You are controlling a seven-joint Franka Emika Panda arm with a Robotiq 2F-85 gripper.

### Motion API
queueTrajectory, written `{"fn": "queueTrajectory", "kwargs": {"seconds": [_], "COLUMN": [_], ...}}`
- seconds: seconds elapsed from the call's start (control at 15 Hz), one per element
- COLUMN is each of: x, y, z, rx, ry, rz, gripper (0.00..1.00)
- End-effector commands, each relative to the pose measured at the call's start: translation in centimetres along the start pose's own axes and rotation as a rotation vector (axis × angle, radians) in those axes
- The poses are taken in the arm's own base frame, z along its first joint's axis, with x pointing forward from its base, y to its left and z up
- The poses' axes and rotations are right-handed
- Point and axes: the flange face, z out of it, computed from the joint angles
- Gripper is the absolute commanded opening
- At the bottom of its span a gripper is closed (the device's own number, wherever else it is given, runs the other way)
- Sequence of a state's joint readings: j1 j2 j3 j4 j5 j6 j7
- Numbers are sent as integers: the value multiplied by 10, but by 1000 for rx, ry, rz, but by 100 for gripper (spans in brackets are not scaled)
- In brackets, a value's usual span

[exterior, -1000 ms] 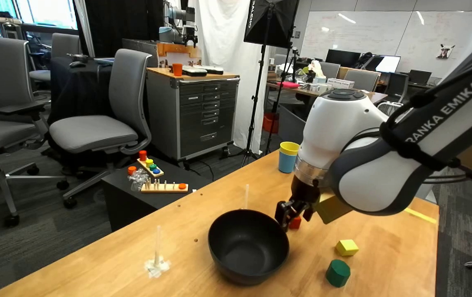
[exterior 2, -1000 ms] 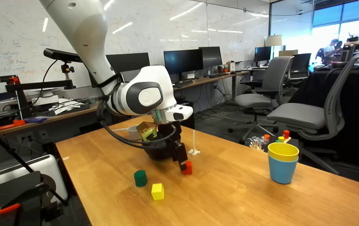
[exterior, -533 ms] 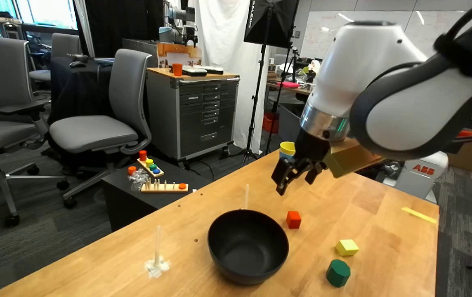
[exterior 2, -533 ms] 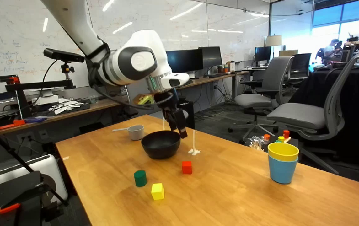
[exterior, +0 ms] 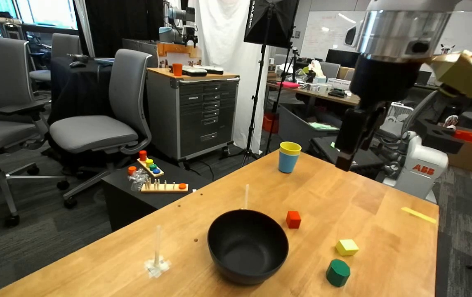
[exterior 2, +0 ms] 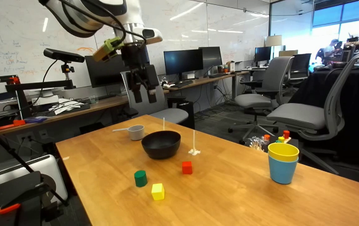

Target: Move the blocks from the bowl to the table

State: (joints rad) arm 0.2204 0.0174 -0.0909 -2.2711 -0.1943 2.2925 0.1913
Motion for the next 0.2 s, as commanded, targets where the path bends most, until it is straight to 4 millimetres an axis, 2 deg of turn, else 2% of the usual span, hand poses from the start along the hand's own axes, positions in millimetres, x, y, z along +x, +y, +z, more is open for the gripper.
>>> {"fn": "queueTrajectory", "kwargs": {"seconds": [0.0,0.13], "x": [-5,-10], "y": [0,2], "z": [-6,-4], "rx": [1,2], "ry": [0,-6], "rz": [-10,-16], "gripper": [100,100]}}
